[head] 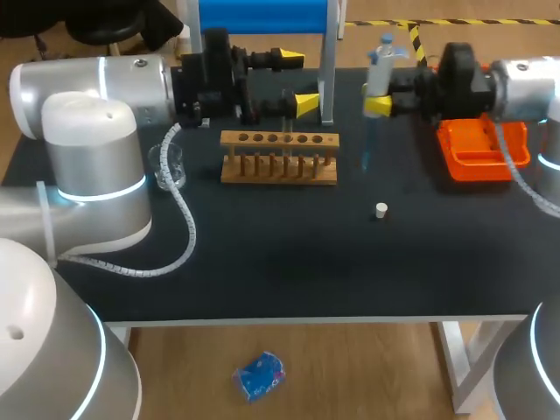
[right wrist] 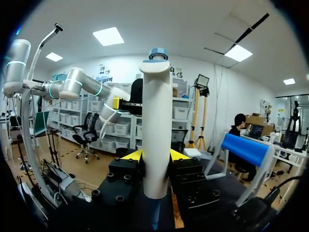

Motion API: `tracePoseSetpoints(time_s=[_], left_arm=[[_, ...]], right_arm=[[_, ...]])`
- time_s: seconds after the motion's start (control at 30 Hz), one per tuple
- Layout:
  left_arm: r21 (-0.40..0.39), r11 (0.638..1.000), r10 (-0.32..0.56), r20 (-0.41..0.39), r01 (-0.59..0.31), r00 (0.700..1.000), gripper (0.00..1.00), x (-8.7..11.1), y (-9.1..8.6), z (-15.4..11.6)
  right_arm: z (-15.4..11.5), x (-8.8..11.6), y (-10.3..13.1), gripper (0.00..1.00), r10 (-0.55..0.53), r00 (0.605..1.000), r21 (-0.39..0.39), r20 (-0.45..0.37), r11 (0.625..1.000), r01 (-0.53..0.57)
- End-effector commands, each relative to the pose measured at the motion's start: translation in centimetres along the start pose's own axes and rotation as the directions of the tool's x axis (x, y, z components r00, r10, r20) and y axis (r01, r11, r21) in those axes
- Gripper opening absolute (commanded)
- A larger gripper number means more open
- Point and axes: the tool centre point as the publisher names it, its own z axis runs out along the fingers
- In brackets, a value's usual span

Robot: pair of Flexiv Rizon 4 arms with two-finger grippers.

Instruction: Invert the test tube, pick up the pipette, mount the tip to pipette, aspirate from beaker and dispense into the tube, eject the tip, return the pipette, and cap with the stopper.

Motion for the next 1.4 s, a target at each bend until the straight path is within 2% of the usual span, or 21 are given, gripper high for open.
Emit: tracePoseSetpoints(time_s=[0.03,0.53,0.67,0.87,0.93,1.0,1.4], left_arm=[[0.0,1.0,0.0,0.003,0.0,1.0,1.0,0.0,0.0,0.1],[0.0,1.0,0.0,0.003,0.0,1.0,1.0,0.0,0.0,0.1],[-0.041,0.999,0.022,0.01,-0.021,1.0,1.0,-0.3,-0.5,1.0],[-0.044,0.999,0.024,0.007,-0.023,1.0,1.0,-1.2,-1.4,3.5],[-0.006,1.0,0.0,-0.003,0.0,1.0,1.0,-1.6,-1.8,4.5],[-0.03,0.999,0.015,-0.007,-0.015,1.0,1.0,-2.1,-2.0,5.5],[-0.055,0.998,0.034,-0.041,-0.036,0.999,1.0,-4.5,-3.0,10.5]], right_arm=[[-3.7,0.0,0.2,0.0,-0.029,0.995,0.029,0.093,0.999,0.026],[-3.7,0.0,0.2,0.0,-0.029,0.995,0.029,0.093,0.999,0.026],[-6.3,-1.3,0.4,0.0,-0.025,0.993,0.019,0.118,1.0,0.023],[-10.6,-2.7,1.5,0.0,-0.021,0.982,0.014,0.186,1.0,0.019],[-12.0,-3.1,1.9,0.0,-0.03,0.977,0.021,0.209,0.999,0.026],[-13.2,-3.8,2.0,0.0,-0.037,0.972,0.035,0.231,0.999,0.03],[-19.8,-8.8,0.4,0.0,-0.032,0.95,0.034,0.31,0.999,0.022]])
